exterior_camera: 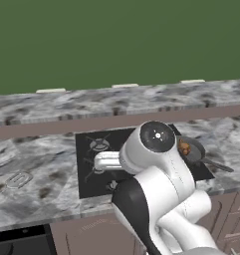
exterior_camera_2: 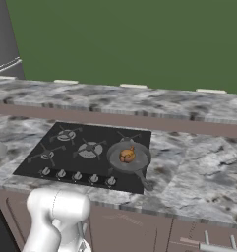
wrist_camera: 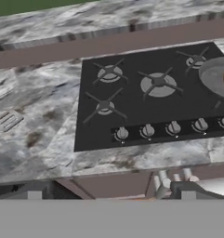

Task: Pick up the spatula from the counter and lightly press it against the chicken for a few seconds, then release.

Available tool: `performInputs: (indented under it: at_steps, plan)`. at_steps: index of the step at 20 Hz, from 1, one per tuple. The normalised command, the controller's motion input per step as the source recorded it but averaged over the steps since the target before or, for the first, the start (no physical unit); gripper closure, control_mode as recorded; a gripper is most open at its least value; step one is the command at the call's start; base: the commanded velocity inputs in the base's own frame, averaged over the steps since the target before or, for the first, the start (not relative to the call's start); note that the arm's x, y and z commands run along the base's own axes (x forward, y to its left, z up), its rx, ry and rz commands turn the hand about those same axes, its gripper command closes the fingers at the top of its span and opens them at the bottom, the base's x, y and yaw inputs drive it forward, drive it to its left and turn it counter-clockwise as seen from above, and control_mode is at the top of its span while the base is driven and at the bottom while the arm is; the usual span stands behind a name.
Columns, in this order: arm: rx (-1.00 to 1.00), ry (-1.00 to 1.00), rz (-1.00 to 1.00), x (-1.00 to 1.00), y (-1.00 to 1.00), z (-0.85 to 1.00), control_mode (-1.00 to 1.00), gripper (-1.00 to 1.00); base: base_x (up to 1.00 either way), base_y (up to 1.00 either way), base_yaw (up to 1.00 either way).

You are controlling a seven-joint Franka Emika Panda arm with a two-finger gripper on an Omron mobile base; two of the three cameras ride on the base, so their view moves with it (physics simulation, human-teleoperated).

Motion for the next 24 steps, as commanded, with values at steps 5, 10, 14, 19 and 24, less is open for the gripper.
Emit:
performInputs:
  at_steps: [5,10,14,19,24]
  plan:
    - [0.03,0.07,0.00,-0.02,0.51,0.00,-1.00,-1.00,0.00,0.00,0.00]
    - [0.04,0.08,0.00,0.00,0.45,0.00,-1.00,-1.00,0.00,0.00,0.00]
    - [0.05,0.10,0.00,0.00,0.42,0.00,-1.00,-1.00,0.00,0.00,0.00]
    - [0.01,0.03,0.00,0.00,0.44,-0.06,-1.00,-1.00,0.00,0.00,0.00]
    - [0.00,0.00,0.00,0.00,0.44,-0.12,-1.00,-1.00,0.00,0.00,0.00]
